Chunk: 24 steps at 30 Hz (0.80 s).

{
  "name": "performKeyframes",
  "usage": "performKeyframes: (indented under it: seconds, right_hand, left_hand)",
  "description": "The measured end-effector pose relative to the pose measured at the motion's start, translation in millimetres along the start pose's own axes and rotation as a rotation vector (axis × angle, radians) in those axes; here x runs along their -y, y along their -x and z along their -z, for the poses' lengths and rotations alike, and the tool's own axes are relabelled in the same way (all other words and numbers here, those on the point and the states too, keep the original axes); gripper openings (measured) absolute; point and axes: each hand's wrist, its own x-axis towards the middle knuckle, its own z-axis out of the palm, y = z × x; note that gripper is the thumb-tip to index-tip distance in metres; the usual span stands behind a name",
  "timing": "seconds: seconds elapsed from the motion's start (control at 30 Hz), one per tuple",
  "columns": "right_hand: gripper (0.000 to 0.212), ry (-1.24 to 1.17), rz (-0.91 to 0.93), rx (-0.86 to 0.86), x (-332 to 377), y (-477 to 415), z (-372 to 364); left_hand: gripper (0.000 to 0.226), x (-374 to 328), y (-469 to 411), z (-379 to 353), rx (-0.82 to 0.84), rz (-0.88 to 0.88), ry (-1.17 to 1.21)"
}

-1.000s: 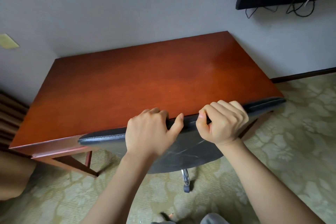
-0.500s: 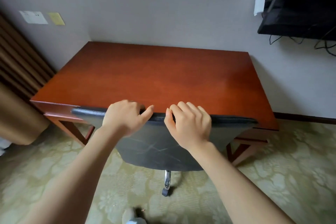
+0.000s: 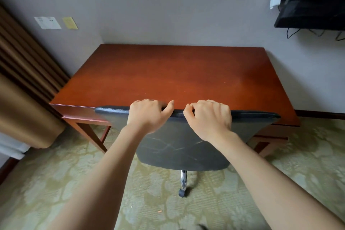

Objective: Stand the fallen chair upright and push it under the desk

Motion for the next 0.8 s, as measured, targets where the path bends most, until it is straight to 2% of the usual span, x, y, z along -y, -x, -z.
performKeyframes:
  seconds: [0.23, 0.37, 0.47, 0.57, 0.7, 0.8]
  right_hand:
    - [0.046, -0.012, -0.076, 0.146, 6, 3, 4]
    - [0.053, -0.019, -0.038, 0.207, 7, 8, 9]
    - [0.045, -0.112, 0.018, 0.252, 5, 11, 21]
    - [0.033, -0.145, 0.107, 0.249, 1, 16, 38]
    - [0.029, -0.173, 0.237, 0.261, -8, 28, 66]
    - [0.027, -0.248, 0.335, 0.208, -24, 42, 95]
  left_hand:
    - [0.057, 1, 6, -2, -0.038, -0.047, 0.032]
    - [0.053, 2, 14, -6, -0.054, -0.044, 0.061]
    - [0.043, -3, 28, -2, 0.012, -0.028, 0.066]
    - [0.050, -13, 49, 13, 0.072, -0.006, 0.060]
    - [0.051, -35, 84, 36, 0.047, 0.106, 0.072]
    - [0.049, -65, 108, 51, -0.015, 0.181, 0.087]
